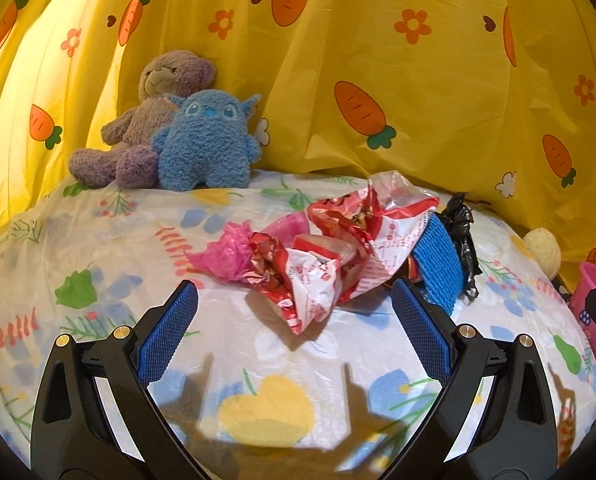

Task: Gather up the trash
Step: 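Grasp a red-white candy wrapper with the left tool while the right tool grasps a clear plastic wrapper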

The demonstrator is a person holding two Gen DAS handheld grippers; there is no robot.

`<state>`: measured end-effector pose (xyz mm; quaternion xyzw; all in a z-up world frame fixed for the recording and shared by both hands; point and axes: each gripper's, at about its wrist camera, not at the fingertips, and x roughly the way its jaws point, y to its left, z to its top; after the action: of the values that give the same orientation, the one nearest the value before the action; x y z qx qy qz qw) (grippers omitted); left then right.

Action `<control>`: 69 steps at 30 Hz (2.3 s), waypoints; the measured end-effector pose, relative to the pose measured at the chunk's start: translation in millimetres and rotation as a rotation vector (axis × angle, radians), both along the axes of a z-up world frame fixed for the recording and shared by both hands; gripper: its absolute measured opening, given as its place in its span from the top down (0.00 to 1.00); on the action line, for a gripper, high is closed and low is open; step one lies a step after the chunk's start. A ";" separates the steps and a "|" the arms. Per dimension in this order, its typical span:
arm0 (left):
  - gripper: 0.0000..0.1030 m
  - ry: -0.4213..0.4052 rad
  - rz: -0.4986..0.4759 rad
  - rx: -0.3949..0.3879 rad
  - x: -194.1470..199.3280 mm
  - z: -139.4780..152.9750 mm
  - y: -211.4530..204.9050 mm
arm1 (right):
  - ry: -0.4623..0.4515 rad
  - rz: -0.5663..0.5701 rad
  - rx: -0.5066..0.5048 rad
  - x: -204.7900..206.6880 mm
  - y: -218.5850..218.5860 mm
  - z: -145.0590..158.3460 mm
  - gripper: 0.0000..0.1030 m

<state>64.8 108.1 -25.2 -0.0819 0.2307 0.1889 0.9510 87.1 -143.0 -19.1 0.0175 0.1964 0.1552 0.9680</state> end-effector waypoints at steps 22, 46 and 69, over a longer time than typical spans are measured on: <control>0.07 -0.015 0.224 -0.007 -6.0 2.5 61.4 | 0.203 0.270 -0.003 70.0 122.5 -7.1 0.58; 0.12 0.046 -0.017 -0.150 29.4 -16.4 53.1 | 0.267 0.327 0.115 98.7 131.0 -12.4 0.93; 0.89 0.076 -0.193 -0.299 43.5 -31.3 44.2 | 0.135 0.234 0.175 29.4 45.7 -6.0 0.97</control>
<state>108.3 152.3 -56.4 -0.1927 0.2989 0.0631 0.9325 116.5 -97.3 -25.1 0.0891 0.2473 0.2818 0.9228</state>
